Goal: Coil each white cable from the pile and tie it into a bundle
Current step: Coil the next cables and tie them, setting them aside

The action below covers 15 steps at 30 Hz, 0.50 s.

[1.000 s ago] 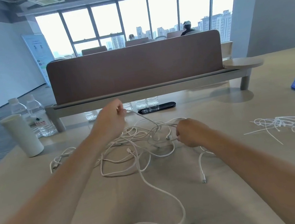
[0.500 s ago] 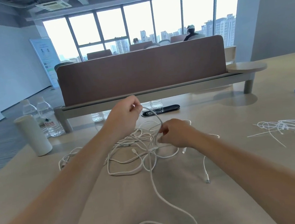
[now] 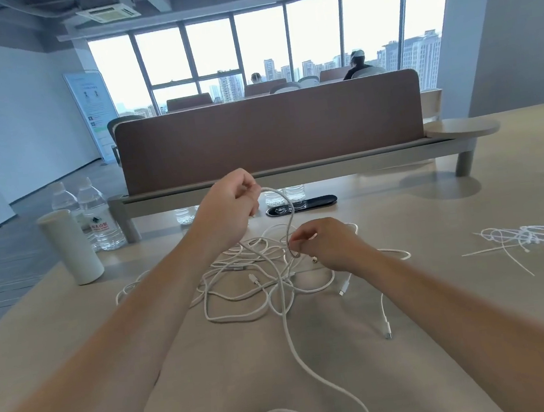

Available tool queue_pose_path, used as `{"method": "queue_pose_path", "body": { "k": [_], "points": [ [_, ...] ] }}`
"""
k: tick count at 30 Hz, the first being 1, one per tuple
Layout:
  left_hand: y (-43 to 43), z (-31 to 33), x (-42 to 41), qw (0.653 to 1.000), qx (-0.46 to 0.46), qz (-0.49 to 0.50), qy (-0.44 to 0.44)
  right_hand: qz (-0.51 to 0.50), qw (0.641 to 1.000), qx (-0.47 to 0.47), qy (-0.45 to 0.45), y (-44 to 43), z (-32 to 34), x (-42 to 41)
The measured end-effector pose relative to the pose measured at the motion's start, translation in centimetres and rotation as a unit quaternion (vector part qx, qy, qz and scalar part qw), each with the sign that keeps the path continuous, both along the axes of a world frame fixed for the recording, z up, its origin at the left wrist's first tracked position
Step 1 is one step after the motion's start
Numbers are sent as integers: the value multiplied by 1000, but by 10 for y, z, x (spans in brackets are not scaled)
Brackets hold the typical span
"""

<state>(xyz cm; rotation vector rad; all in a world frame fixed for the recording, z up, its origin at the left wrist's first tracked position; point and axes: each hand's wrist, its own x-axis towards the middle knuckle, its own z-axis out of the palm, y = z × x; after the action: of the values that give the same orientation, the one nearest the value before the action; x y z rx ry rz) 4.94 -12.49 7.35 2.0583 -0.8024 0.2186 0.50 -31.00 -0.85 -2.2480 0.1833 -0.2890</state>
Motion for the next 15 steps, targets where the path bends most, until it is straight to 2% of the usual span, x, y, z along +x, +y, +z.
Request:
{"method": "queue_pose_path", "body": {
  "k": [4, 7, 11, 15],
  "points": [
    [0, 0, 0, 1000, -20, -18, 7, 11, 999, 29, 14, 7, -2, 3],
    [-1, 1, 0, 1000, -24, -18, 7, 25, 1000, 8, 12, 10, -4, 5],
    [2, 1, 6, 999, -6, 29, -25, -41, 999, 27, -23, 5, 0, 4],
    [8, -6, 14, 995, 54, 76, -38, -94, 992, -44, -70, -7, 14, -6]
  ]
}}
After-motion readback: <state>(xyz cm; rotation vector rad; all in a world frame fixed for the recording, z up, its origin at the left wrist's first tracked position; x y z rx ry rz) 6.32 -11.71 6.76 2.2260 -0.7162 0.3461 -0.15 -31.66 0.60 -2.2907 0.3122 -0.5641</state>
